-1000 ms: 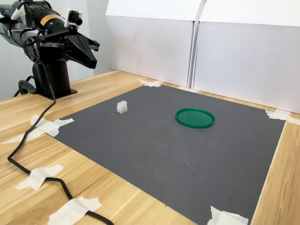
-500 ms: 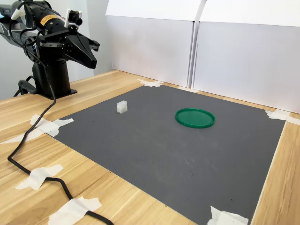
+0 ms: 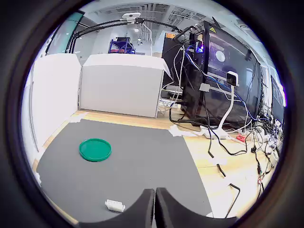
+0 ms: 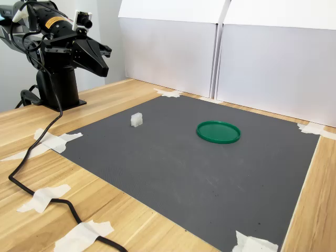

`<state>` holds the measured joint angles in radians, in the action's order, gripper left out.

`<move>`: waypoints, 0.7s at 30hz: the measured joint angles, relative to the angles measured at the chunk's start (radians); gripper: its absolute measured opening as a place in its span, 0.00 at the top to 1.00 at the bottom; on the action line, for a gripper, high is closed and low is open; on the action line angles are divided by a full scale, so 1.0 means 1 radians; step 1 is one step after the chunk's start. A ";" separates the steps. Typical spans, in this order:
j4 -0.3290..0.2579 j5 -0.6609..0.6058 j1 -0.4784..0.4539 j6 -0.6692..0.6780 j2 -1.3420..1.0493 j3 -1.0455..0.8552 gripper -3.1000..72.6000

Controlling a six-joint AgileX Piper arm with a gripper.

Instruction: Grasp a white terminal and put it on the green lid.

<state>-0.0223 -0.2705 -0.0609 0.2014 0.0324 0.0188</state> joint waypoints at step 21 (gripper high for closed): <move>0.000 -0.024 0.000 0.000 0.111 0.087 0.98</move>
<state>-0.0223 -0.2942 -0.0609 0.2014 0.1436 0.1056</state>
